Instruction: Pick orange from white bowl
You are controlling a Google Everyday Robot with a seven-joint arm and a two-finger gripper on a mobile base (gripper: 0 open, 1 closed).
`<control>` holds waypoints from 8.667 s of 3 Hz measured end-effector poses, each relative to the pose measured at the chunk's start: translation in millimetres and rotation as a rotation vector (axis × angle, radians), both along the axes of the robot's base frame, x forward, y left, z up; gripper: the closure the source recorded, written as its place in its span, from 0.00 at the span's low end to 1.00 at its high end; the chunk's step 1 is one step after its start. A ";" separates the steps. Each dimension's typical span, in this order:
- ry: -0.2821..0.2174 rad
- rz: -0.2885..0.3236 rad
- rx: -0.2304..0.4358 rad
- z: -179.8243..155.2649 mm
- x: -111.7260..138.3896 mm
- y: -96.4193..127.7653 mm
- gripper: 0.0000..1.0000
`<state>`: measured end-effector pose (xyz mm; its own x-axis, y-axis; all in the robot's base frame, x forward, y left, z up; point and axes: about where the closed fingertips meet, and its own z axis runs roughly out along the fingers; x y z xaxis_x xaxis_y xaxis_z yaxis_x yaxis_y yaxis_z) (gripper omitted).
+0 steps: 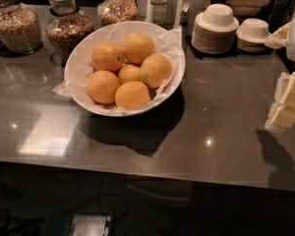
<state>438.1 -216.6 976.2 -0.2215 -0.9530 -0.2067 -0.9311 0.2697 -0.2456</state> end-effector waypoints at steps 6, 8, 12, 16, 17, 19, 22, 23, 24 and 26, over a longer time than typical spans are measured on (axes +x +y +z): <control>-0.087 0.509 0.306 25.9 42.3 198.3 0.00; -0.180 0.612 0.622 21.7 99.8 269.7 0.00; -0.215 0.421 0.703 9.7 190.2 299.1 0.00; -0.251 0.098 0.538 -54.5 215.7 243.0 0.00; -0.287 0.064 0.520 -36.9 217.5 239.6 0.00; -0.325 0.028 0.493 -19.6 216.5 239.2 0.00; -0.333 -0.023 0.532 -41.4 203.1 267.1 0.00; -0.404 -0.035 0.561 -23.1 219.9 272.7 0.00; -0.407 -0.035 0.563 -22.4 220.3 273.2 0.00; -0.332 -0.088 0.508 -66.3 226.2 272.5 0.00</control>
Offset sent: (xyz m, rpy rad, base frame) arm 0.0160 0.0281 -0.0043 0.0459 -0.0176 0.0916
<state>664.3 55.8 909.9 -0.1404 -0.6980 -0.7021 -0.7959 0.5014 -0.3393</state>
